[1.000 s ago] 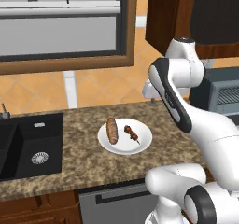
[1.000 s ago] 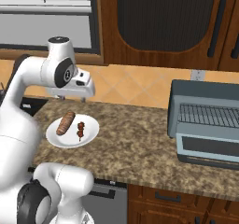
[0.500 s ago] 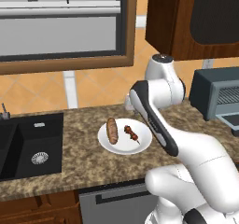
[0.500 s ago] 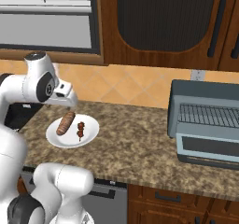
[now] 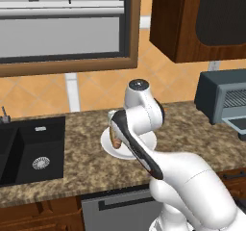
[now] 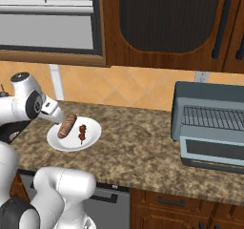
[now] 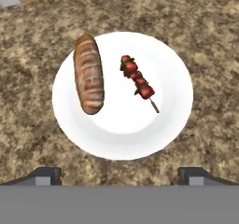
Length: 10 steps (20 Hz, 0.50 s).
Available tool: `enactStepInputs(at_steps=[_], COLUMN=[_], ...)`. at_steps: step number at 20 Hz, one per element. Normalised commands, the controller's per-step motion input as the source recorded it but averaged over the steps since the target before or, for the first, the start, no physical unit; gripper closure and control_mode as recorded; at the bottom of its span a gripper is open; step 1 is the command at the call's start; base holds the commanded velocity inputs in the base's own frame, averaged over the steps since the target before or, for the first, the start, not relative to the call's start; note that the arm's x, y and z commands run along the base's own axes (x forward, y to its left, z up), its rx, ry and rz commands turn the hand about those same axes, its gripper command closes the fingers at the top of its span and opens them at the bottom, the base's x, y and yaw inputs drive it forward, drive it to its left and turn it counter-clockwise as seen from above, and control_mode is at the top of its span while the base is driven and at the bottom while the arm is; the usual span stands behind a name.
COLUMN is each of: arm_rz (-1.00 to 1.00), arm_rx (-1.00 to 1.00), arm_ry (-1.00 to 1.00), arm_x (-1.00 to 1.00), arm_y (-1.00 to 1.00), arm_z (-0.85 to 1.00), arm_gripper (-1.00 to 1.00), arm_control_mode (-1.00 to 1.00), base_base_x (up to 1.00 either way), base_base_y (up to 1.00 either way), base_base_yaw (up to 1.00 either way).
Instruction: Pick up the kebab skewer and baguette bread, and place them inside the toaster oven. Close the toaster oven door and start by setting the timer.
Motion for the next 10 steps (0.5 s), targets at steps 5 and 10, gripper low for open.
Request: enactStepInputs(at_steps=[5,10], arm_rz=[-0.05,0.00], arm_rx=[0.01,0.02], arm_ry=[0.03,0.06], arm_x=[0.48,0.70], arm_y=[0.26,0.00], arm_z=[-0.44,-0.40], arm_gripper=[-1.00,-1.00], arm_control_mode=[-1.00,-1.00], base_base_x=[0.00,0.00], base_base_y=[0.00,0.00], base_base_yaw=[0.00,0.00])
